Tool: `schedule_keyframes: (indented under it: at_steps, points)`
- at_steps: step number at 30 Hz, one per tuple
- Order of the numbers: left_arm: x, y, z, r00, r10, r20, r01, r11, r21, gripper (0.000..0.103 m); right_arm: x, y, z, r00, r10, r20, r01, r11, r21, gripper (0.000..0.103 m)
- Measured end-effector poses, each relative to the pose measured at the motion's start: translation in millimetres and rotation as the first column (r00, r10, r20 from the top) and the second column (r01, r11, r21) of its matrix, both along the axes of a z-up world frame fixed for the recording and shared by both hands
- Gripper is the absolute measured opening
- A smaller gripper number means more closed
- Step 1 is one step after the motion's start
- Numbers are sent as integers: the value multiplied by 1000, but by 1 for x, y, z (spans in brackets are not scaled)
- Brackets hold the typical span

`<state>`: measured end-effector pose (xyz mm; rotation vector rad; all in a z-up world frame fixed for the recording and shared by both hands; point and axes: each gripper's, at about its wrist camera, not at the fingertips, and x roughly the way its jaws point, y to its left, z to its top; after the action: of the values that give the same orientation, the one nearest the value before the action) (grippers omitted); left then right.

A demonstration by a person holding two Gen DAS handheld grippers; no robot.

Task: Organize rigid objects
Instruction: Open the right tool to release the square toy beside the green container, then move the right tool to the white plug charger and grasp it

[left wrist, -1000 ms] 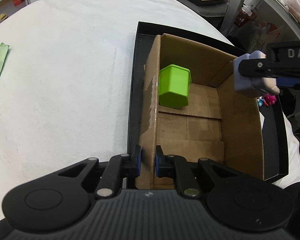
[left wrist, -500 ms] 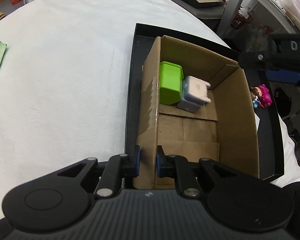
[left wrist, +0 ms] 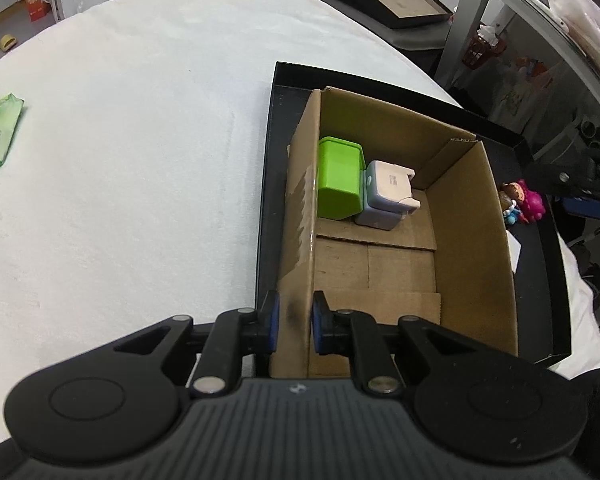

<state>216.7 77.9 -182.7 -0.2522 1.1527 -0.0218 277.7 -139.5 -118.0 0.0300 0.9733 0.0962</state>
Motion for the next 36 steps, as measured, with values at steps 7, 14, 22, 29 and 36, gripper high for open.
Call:
schedule_keyframes:
  at_steps: [7,14,22,29,36]
  points:
    - [2,-6,1,1000,-1,-2,1,999,41,15,-6,-30,-13,999,-40,-8,40,999,13,69]
    - [5,-10,-5,999,4,-43,-1,998,63,16,-10,-58,-31,996,-87,-31,88,996,30,69]
    - [3,-18,0,1000,-5,-23,8,993,114,42,-14,-79,-60,990,-125,-65,127,992,23,72]
    - [1,-17,3,1000,17,-12,-15,992,123,53,-9,-94,-82,983,-168,-78,171,985,29,81]
    - [1,-26,7,1000,7,20,-10,987,163,53,6,-99,-100,976,-198,-92,203,978,45,83]
